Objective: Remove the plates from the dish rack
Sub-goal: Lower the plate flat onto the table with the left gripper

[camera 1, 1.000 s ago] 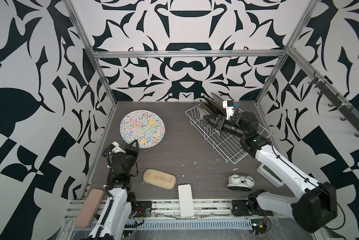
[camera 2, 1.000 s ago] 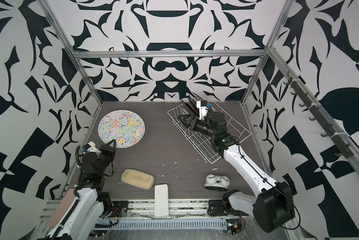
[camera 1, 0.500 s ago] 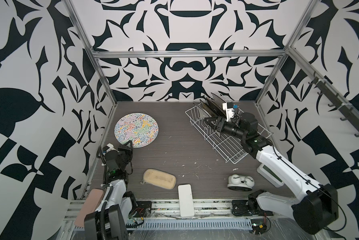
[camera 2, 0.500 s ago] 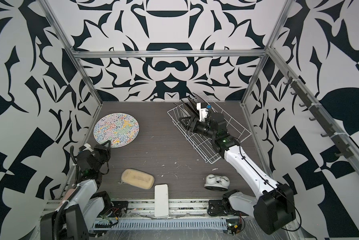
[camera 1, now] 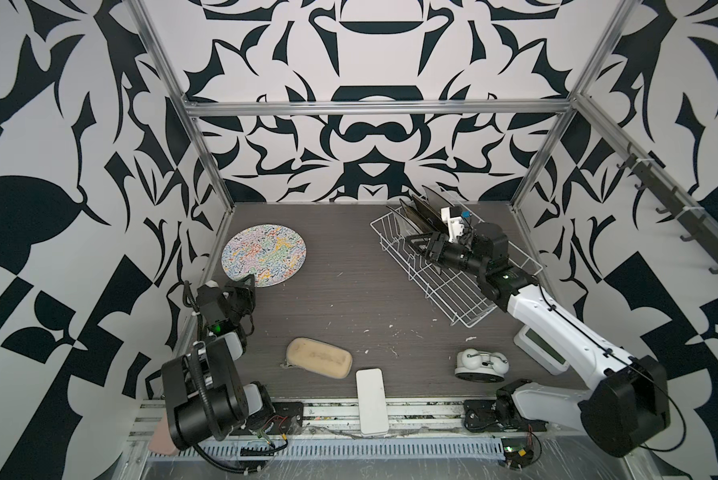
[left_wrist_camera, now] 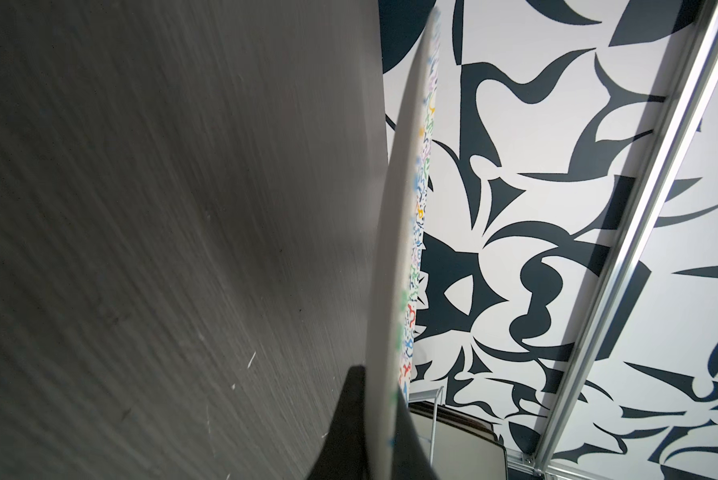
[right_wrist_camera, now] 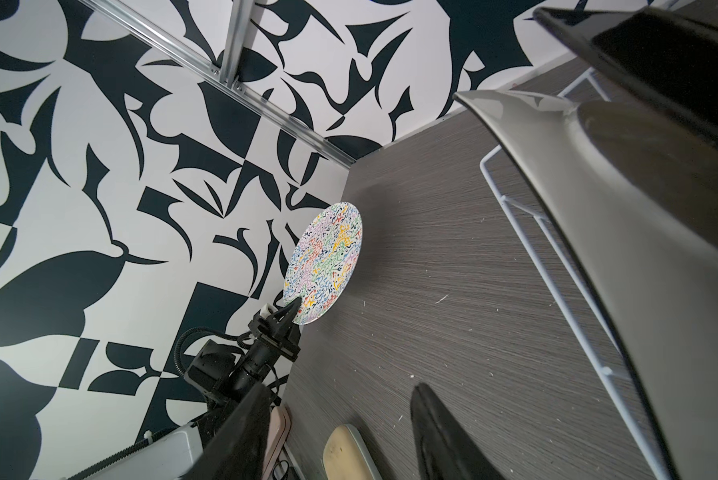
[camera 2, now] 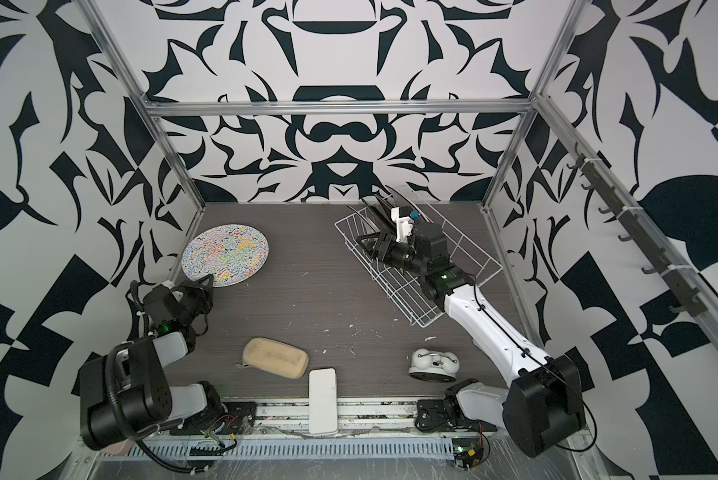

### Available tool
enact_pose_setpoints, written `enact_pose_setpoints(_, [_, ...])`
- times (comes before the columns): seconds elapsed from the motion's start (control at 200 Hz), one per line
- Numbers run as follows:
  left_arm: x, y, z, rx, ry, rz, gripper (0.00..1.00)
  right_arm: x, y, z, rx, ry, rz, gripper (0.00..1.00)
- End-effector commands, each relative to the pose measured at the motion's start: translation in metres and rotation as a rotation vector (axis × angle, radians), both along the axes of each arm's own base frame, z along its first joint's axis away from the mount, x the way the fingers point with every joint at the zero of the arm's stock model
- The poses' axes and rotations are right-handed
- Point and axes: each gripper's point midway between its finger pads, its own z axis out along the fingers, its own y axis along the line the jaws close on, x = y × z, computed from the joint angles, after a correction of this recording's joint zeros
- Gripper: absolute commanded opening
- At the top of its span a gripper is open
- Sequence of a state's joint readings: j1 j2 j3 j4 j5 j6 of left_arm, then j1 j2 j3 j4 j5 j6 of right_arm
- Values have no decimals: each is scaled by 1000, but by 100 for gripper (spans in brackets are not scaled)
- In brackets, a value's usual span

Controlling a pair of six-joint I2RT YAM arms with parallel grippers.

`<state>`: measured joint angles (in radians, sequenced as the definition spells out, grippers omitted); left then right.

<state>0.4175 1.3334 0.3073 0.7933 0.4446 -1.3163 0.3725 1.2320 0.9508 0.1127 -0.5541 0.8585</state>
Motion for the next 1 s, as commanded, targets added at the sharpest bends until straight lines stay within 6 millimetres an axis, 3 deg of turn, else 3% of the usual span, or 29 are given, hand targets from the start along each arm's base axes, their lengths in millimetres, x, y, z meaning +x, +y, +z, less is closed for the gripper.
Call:
enact_pose_setpoints(0.0, [15,2,32,25,-119,-36,0,4,-5,18,23,-39,-44,58])
enact_pose_setpoints(0.345, [37,16,29,12,-105,-31,0,17,-7,1,3,34,-100,56])
enact_pose_setpoints(0.76, [58,22,13,22,-34,-79,0,10,-6,13,-2,26,-97,56])
enact_pose_setpoints(0.995, [67,23,0,-30,-40,-93,0,12,-4,4,-13,45,-98,56])
